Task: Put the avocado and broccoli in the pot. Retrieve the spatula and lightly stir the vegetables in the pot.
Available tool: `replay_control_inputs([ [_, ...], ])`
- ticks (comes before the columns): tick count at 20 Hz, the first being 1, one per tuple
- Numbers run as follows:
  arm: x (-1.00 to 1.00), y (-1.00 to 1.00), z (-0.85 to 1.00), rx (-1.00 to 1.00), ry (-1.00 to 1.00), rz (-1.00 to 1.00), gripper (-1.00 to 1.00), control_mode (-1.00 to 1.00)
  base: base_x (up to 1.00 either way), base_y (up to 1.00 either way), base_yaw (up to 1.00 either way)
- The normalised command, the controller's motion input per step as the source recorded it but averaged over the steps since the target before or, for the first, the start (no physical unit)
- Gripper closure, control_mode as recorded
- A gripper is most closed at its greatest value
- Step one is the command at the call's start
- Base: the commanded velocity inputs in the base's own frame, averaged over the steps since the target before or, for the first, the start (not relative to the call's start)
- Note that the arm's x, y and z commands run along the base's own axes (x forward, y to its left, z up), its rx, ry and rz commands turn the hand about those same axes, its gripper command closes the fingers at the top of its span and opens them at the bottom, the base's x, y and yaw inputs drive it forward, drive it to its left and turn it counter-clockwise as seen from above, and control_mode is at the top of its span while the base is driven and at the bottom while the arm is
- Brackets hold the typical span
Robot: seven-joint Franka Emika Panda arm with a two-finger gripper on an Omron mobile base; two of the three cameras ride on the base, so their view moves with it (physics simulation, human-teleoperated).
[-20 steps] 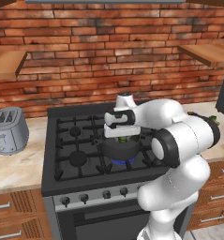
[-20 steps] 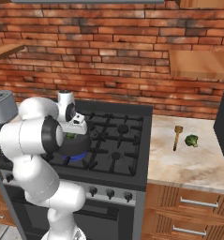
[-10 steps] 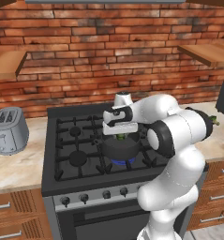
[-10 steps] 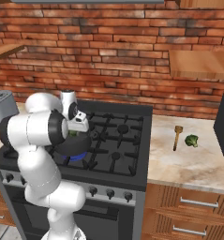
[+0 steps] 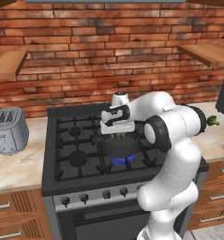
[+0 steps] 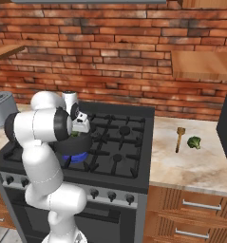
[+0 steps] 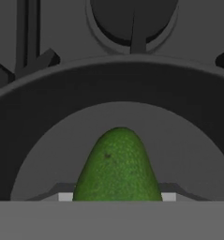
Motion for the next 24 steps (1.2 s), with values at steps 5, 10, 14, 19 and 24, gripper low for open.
replay_control_inputs([
  [5, 0.00, 0.00, -0.12, 0.00, 0.00, 0.00, 1.00, -1.00, 0.00, 0.00, 0.00],
  [10, -0.07, 0.00, 0.00, 0.00, 0.00, 0.00, 1.00, -1.00, 0.00, 0.00, 0.00],
  [14, -0.16, 0.00, 0.00, 0.00, 0.00, 0.00, 1.00, -1.00, 0.00, 0.00, 0.00],
  [19, -0.05, 0.00, 0.00, 0.00, 0.00, 0.00, -1.00, -1.00, 0.00, 0.00, 0.00],
  [24, -0.04, -0.05, 0.00, 0.00, -0.02, 0.00, -1.00, -1.00, 0.00, 0.00, 0.00],
])
